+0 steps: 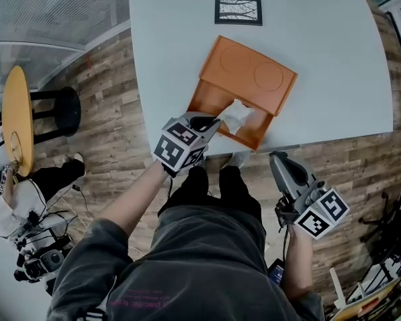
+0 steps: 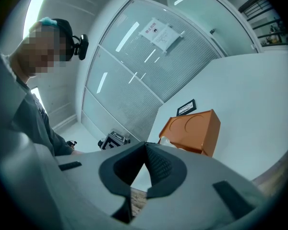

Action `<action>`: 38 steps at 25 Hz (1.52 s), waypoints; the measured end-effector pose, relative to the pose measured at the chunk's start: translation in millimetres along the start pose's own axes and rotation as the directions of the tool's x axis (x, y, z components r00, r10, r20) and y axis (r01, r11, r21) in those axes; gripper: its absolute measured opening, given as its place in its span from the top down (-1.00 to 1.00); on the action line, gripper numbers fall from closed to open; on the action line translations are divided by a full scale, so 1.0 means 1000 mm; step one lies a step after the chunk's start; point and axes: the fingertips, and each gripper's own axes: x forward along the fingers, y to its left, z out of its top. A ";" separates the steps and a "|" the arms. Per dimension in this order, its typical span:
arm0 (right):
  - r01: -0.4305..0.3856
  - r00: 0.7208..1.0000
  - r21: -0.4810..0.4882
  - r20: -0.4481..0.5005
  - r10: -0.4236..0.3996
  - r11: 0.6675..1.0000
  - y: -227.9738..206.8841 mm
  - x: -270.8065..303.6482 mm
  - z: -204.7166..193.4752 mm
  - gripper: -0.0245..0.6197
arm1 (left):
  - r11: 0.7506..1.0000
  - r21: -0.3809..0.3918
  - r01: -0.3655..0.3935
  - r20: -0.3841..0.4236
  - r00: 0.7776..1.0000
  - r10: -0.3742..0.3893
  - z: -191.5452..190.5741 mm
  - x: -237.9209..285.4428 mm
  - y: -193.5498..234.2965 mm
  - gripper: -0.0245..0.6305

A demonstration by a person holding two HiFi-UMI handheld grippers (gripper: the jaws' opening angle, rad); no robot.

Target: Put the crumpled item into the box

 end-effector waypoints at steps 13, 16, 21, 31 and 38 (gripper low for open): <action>-0.001 1.000 0.011 -0.024 0.001 1.000 -0.005 -0.001 -0.008 0.92 | 0.999 -0.028 -0.026 -0.055 0.998 0.024 -0.010 0.013 0.012 0.83; -0.002 1.000 0.014 -0.023 0.002 1.000 -0.005 -0.003 -0.008 0.92 | 0.999 -0.033 -0.033 -0.063 0.998 0.030 -0.012 0.014 0.012 0.83; -0.003 1.000 0.015 -0.018 0.004 1.000 -0.007 -0.006 -0.007 0.92 | 0.998 -0.040 -0.049 -0.083 0.996 0.045 -0.012 0.016 0.012 0.83; -0.015 1.000 0.021 -0.018 0.016 1.000 -0.010 -0.005 -0.007 0.91 | 0.995 -0.018 -0.094 -0.137 0.986 0.091 -0.014 0.018 0.013 0.80; -0.028 0.999 0.018 -0.024 0.029 0.999 -0.007 0.000 -0.005 0.92 | 0.995 -0.010 -0.104 -0.161 0.982 0.101 -0.019 0.014 0.013 0.76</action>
